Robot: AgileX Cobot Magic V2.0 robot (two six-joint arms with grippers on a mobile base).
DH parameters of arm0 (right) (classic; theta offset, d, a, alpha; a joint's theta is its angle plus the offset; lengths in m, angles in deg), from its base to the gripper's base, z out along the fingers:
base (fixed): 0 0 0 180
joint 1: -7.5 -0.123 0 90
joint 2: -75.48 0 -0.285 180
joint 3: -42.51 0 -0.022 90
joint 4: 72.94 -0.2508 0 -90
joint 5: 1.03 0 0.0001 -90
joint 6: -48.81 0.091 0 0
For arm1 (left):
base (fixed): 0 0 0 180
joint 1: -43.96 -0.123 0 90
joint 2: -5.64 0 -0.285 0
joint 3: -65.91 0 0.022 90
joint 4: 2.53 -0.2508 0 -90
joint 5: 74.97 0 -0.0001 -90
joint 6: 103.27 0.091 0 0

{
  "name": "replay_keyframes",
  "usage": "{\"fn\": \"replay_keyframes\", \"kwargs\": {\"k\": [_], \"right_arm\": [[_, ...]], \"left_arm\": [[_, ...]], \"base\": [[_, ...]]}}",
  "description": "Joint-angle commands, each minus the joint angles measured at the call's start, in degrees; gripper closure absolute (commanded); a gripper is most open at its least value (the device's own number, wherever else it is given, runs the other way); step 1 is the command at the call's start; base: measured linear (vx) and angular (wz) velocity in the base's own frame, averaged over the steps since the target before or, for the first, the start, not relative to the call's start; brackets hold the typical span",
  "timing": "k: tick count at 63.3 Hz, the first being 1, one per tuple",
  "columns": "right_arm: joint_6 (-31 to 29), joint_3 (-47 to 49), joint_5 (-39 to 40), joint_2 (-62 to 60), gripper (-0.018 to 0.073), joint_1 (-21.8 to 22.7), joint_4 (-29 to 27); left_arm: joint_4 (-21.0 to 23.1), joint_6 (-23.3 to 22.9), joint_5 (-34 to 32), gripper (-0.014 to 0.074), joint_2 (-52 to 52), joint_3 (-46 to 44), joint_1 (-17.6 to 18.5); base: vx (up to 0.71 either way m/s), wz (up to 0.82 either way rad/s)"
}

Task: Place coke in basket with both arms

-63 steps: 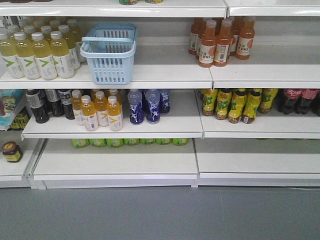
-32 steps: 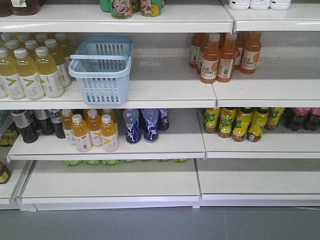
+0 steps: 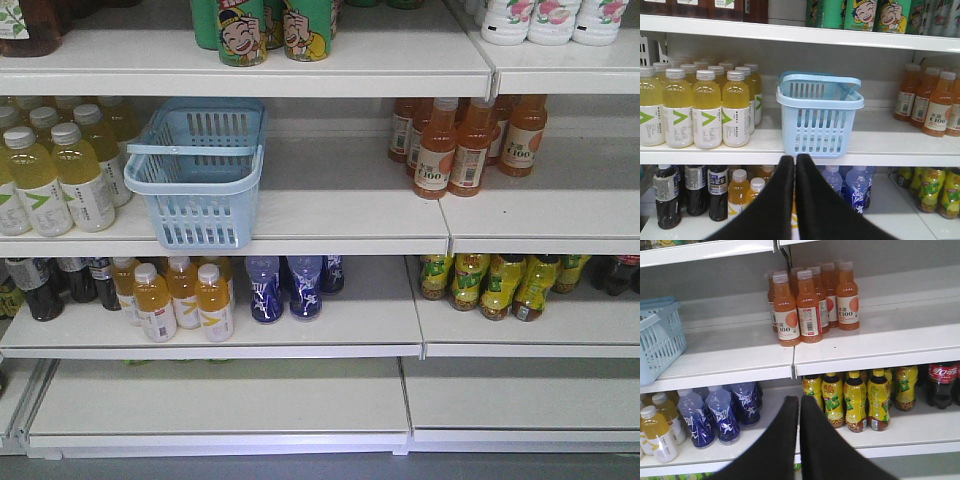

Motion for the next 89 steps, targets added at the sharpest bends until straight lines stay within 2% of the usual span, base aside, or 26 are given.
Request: {"fn": "replay_keyframes", "kwargs": {"k": [1,89], "right_arm": [[-0.39,-0.49,4.12,-1.01,0.0564,0.16,0.77],[-0.39,-0.49,4.12,-1.01,0.0564,0.16,0.77]], "left_arm": [[0.47,-0.47,-3.69,0.0603,-0.73,-0.04,0.1],[0.47,-0.47,-3.69,0.0603,-0.73,-0.04,0.1]], "base": [[0.16,-0.01],[0.05,-0.01]]}}
